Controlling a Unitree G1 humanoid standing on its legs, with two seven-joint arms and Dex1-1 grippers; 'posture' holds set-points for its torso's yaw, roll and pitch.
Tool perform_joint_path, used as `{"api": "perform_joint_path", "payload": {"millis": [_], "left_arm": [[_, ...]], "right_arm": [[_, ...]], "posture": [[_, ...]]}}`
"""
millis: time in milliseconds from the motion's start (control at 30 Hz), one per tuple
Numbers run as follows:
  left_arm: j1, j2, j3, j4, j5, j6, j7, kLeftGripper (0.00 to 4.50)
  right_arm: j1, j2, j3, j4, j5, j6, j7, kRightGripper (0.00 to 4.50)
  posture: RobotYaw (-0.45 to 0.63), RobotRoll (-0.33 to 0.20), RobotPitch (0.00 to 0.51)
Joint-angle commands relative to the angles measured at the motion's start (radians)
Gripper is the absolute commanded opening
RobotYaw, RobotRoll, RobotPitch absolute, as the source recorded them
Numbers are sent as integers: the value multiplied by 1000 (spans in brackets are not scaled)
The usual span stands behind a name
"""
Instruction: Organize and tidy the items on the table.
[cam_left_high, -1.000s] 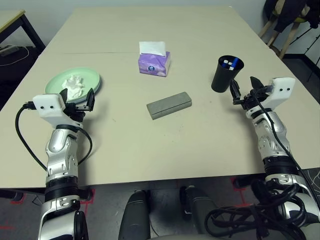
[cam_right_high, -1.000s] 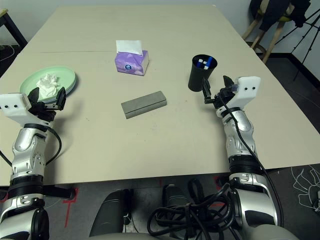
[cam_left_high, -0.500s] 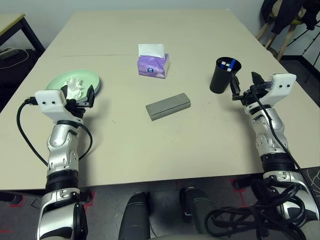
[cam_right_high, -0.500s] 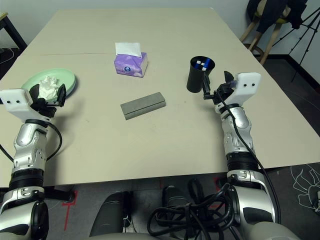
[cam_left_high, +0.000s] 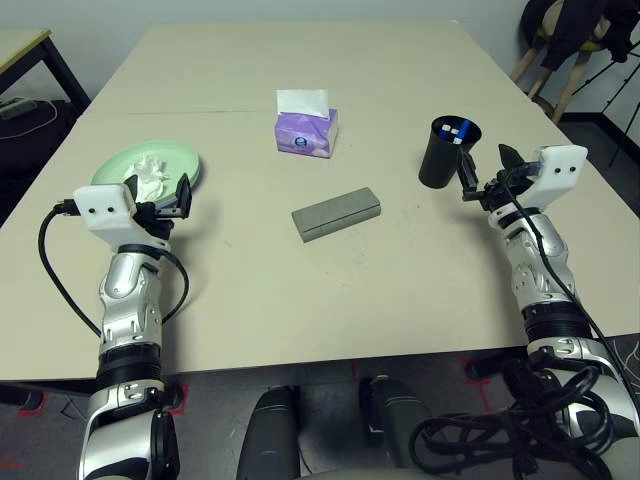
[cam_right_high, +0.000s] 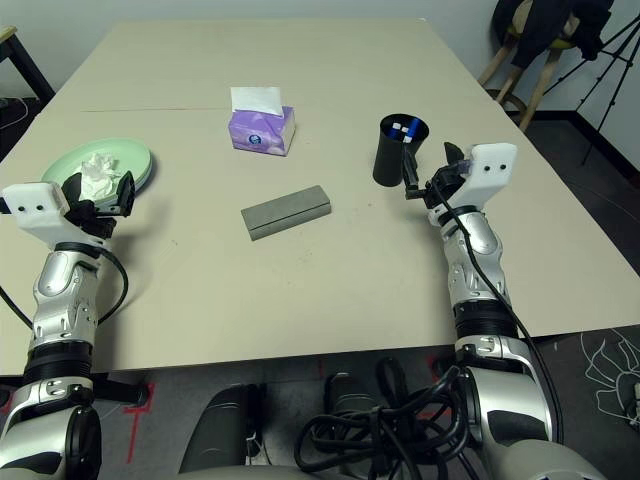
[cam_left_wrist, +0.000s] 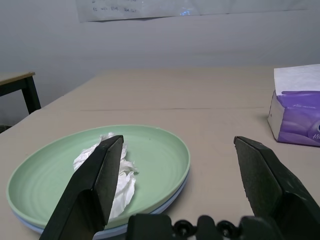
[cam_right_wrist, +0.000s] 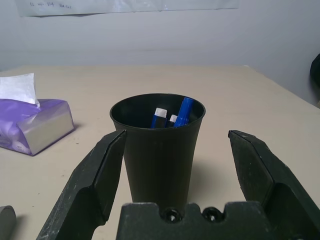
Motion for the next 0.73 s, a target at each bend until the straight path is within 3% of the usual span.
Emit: {"api": "perform_joint_path", "payload": {"millis": [33, 733], "left_arm": [[6, -8, -12, 2, 4, 6, 3, 4500], [-45, 31, -39, 56, 20, -3, -39, 4500]], "right_arm": [[-10, 1, 2, 13, -3, 8, -2, 4462], [20, 25, 16, -25, -14, 55, -26, 4462]], "posture": [[-8, 0, 96], [-16, 0, 123]]}}
